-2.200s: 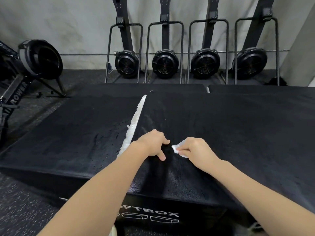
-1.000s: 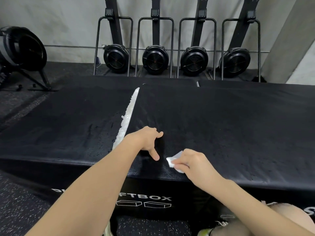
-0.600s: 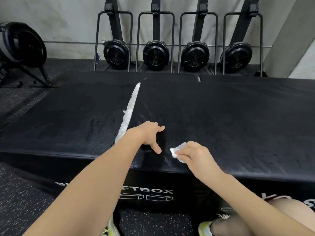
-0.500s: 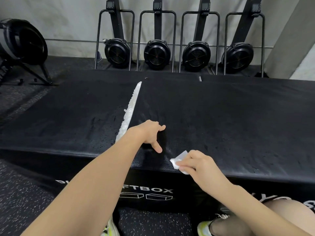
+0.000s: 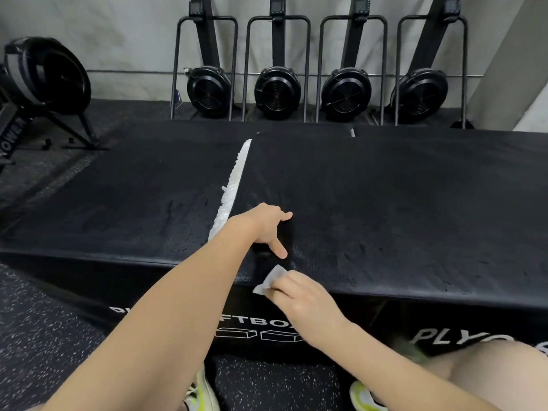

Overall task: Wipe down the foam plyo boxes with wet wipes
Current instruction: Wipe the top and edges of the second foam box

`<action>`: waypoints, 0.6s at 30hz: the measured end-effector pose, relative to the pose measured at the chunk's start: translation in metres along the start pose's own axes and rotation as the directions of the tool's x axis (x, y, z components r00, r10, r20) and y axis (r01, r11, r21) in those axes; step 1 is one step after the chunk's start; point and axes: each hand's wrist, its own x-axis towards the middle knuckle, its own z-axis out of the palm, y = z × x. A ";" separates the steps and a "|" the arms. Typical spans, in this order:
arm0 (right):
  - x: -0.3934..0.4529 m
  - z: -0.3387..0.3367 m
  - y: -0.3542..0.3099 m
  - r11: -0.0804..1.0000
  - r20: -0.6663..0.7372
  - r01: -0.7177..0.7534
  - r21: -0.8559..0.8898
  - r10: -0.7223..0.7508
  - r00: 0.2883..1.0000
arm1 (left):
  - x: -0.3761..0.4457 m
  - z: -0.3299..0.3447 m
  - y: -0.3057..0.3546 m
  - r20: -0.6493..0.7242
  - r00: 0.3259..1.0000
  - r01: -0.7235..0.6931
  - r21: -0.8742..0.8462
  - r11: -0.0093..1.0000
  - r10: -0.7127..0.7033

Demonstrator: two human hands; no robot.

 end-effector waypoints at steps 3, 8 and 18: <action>0.023 0.010 -0.016 1.000 -0.048 -0.011 0.020 0.012 0.999 | -0.005 0.003 -0.002 -0.033 0.999 0.000 -0.034 0.999 -0.001; -0.004 -0.010 -0.005 1.000 0.019 -0.002 0.029 0.002 1.000 | -0.010 0.005 -0.004 -0.049 0.999 0.000 -0.074 0.997 -0.004; -0.069 -0.067 0.045 0.968 -0.032 -0.250 0.039 0.251 0.967 | -0.006 0.005 -0.007 -0.015 1.000 -0.003 -0.097 0.995 0.001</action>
